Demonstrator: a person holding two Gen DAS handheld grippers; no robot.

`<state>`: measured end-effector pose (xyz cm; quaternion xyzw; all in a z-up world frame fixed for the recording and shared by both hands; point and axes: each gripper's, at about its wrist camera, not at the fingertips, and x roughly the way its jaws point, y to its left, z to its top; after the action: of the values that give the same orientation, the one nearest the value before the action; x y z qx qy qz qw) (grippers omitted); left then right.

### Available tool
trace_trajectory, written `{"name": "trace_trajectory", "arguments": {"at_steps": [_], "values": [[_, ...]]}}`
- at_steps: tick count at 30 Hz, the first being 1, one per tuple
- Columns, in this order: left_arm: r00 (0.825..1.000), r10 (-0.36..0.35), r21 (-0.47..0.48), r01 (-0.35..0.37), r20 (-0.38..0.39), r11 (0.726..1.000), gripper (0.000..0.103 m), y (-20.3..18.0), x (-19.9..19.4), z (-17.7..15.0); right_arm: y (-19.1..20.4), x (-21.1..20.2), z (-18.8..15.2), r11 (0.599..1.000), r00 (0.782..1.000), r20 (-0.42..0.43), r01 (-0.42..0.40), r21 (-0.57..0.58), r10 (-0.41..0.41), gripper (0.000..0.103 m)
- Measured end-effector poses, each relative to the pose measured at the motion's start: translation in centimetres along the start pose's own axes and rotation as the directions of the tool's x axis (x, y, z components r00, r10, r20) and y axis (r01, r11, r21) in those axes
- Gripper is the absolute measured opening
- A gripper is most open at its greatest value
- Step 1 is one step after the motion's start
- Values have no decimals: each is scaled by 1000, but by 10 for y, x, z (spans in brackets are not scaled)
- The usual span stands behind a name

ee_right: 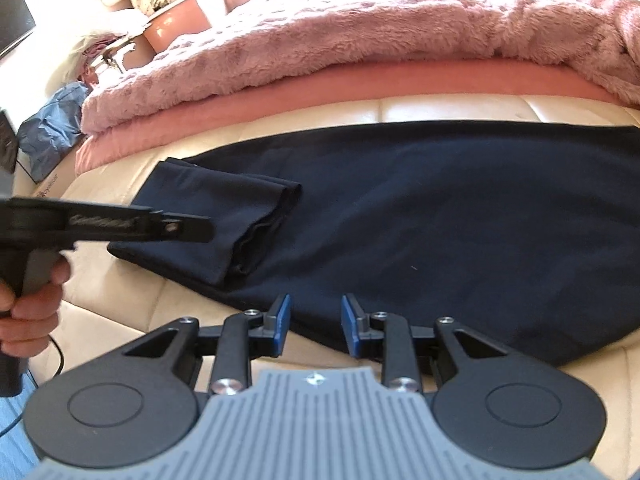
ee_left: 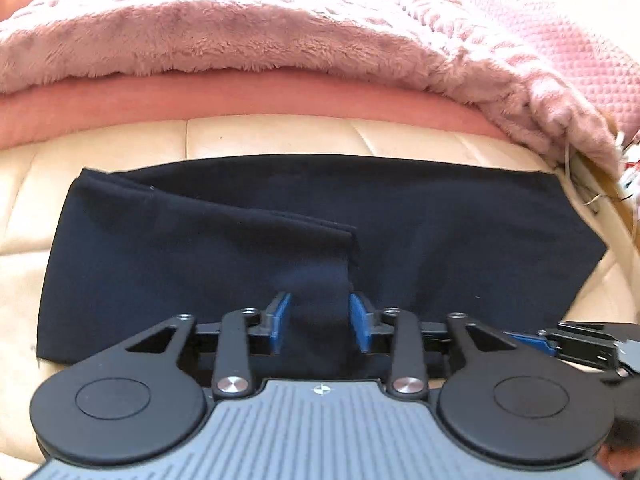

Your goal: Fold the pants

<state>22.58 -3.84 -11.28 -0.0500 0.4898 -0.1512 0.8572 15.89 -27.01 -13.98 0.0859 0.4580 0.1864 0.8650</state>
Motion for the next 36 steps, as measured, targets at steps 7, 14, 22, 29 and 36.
{"name": "trace_trajectory", "arguments": {"at_steps": [7, 14, 22, 29, 36], "values": [[996, 80, 36, -79, -35, 996, 44, -11, 29, -2, 12, 13, 3, 998, 999, -3, -33, -51, 33, 24], [999, -33, -132, 28, -32, 991, 4, 22, 25, -1, 5, 21, 1, 997, 998, -8, -62, -37, 61, 25], [992, -126, -242, 129, 31, 962, 2, 46, 3, 17, 14, 34, 14, 995, 995, 10, -99, -32, 99, 25], [984, -178, -198, 180, 29, 964, 2, 49, -19, 53, 24, 53, 28, 987, 987, 11, -157, -40, 158, 24], [982, -189, -166, 183, -21, 969, 2, 42, -10, 61, 32, 78, 32, 983, 982, -58, -182, 7, 182, 22]]}}
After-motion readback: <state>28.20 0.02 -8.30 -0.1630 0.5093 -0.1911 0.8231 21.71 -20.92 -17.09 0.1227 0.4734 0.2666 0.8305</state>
